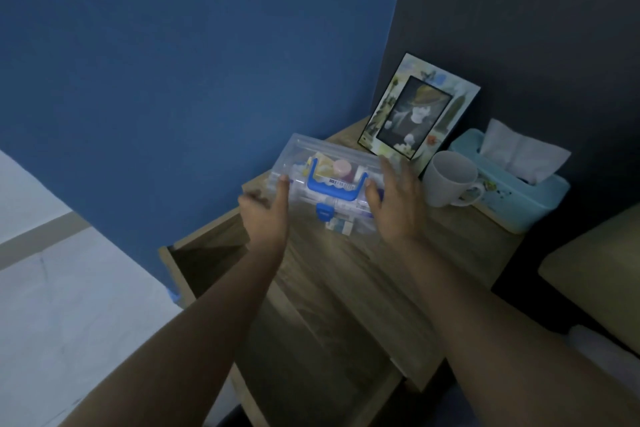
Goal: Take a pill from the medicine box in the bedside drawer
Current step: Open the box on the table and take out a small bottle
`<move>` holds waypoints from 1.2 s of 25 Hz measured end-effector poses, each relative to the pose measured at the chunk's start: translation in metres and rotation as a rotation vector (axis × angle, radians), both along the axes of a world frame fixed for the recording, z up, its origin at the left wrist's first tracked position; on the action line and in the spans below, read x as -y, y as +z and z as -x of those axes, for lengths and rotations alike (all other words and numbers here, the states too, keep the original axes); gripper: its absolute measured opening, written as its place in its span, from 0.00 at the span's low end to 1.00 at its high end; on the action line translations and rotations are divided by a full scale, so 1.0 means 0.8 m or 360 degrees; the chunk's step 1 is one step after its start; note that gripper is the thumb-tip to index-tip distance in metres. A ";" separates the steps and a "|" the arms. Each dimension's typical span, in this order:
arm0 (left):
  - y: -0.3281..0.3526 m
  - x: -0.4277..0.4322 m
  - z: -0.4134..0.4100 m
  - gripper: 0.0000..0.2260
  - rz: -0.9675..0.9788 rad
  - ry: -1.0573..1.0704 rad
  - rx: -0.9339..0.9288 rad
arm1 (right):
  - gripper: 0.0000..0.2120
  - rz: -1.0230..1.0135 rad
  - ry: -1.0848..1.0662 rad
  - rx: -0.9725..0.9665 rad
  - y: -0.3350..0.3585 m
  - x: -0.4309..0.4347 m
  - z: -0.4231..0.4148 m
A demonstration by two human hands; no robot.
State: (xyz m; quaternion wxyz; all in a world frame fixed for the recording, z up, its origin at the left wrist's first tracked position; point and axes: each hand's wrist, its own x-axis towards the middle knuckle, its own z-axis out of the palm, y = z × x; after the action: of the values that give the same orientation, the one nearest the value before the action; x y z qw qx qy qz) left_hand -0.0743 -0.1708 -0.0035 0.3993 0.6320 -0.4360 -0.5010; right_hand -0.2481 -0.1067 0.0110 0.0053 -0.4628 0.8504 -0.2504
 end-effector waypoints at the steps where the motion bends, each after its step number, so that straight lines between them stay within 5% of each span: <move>1: -0.003 -0.012 0.007 0.34 -0.0195 -0.0074 -0.0022 | 0.23 -0.0059 0.0105 -0.0060 0.000 0.002 0.001; 4: -0.007 -0.036 0.030 0.33 -0.0477 -0.0551 -0.0130 | 0.21 -0.0147 0.0229 0.0038 -0.001 0.002 0.007; 13: -0.029 -0.050 0.020 0.05 -0.0350 -0.0451 -0.0527 | 0.21 -0.0121 0.0241 0.0056 -0.004 0.002 0.007; 18: -0.020 -0.052 0.009 0.18 -0.0003 -0.0178 -0.0177 | 0.31 -0.0267 0.0371 0.0085 0.004 -0.002 0.012; 22: -0.007 -0.035 -0.004 0.32 0.0001 -0.0111 -0.0186 | 0.48 -0.0619 0.0618 -0.0362 0.023 -0.008 0.036; 30: 0.010 -0.007 -0.009 0.33 -0.0031 -0.0350 -0.0193 | 0.29 -0.0272 0.0908 -0.0454 0.073 -0.001 0.050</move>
State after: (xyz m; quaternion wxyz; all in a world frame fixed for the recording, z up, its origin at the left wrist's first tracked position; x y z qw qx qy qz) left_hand -0.0669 -0.1651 0.0042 0.3614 0.5526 -0.4729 -0.5834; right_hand -0.2878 -0.1057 0.0695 -0.0052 -0.7107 0.6965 -0.0993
